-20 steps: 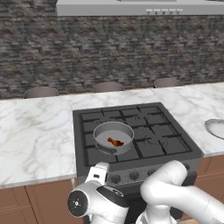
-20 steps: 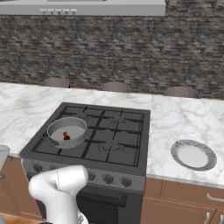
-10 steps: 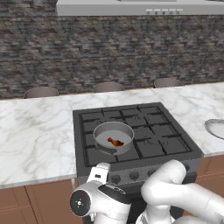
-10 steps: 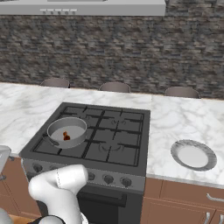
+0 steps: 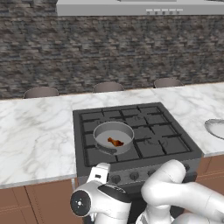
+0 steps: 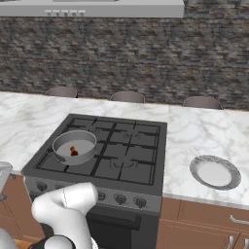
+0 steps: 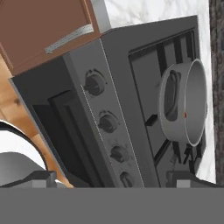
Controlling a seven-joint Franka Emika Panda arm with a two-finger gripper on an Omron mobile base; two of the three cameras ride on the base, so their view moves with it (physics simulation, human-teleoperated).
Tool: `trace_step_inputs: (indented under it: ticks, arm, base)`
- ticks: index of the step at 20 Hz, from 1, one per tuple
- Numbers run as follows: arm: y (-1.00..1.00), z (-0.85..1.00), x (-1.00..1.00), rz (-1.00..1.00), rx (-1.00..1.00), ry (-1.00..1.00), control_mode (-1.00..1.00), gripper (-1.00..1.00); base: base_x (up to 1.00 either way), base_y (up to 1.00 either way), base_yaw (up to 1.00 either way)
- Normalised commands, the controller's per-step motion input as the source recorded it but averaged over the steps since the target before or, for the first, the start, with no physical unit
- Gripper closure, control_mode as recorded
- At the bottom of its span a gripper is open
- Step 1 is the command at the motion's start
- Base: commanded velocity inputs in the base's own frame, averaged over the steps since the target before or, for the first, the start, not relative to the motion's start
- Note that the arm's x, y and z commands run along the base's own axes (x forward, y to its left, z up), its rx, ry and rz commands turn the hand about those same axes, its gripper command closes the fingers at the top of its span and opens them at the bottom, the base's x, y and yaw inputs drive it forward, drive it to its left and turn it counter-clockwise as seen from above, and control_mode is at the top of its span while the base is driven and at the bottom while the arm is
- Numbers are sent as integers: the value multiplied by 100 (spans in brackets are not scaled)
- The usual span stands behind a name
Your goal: Retrieve the frozen meat and place it in the pot on a burner. Then turn the burner on.
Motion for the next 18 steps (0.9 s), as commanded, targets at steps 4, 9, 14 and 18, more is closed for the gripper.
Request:
trace_step_inputs:
  ticks: [4, 9, 14, 18]
  arm:
    - [0, 0, -1, 0, 0, 0, -100, -100]
    - [0, 0, -2, 0, 0, 0, -100, -100]
    - [0, 0, 0, 0, 0, 0, 100, -100]
    - [0, 0, 0, 0, 0, 0, 100, -100]
  base:
    - [0, 0, 0]
    - [0, 0, 0]
    - [0, 0, 0]
    - [0, 0, 0]
